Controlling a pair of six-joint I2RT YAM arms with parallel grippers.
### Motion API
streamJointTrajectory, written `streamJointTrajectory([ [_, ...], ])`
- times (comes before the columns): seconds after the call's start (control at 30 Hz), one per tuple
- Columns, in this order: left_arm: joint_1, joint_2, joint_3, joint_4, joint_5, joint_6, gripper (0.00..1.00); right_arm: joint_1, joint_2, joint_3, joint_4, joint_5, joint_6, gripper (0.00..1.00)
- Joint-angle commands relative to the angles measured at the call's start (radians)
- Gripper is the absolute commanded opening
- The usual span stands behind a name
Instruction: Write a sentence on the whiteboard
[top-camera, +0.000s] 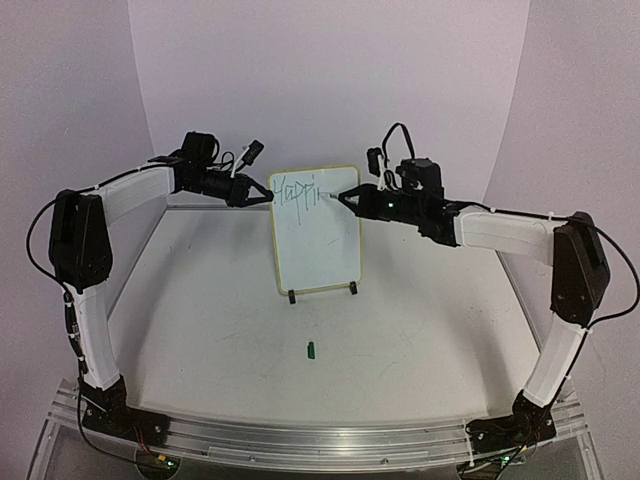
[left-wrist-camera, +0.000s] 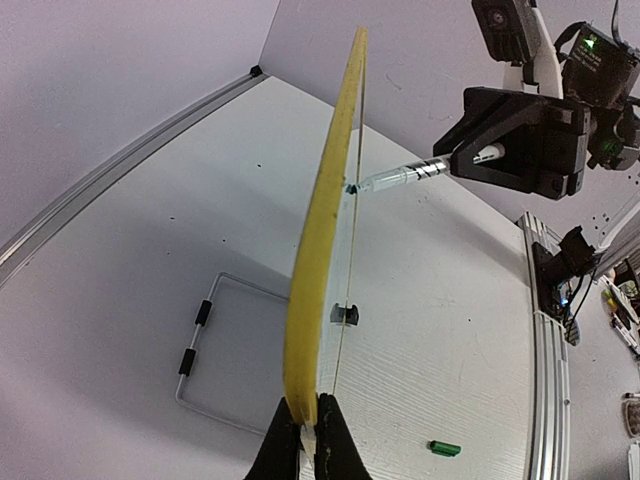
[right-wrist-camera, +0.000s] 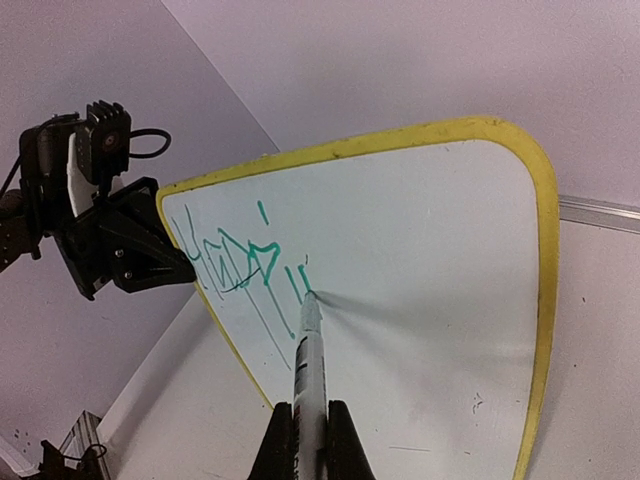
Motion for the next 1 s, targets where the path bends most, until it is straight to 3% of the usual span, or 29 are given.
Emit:
streamJointTrajectory([
  [0.0,-0.010,0.019,0.016,-0.059,-0.020,0.025,0.00,-0.004,-0.043,0.029,0.073,0.066,0.011,0.00],
  [0.97,-0.010,0.023,0.009,-0.055,-0.013,0.027,0.00,-0.004,-0.076,-0.115,0.065,0.100,0.037,0.00],
])
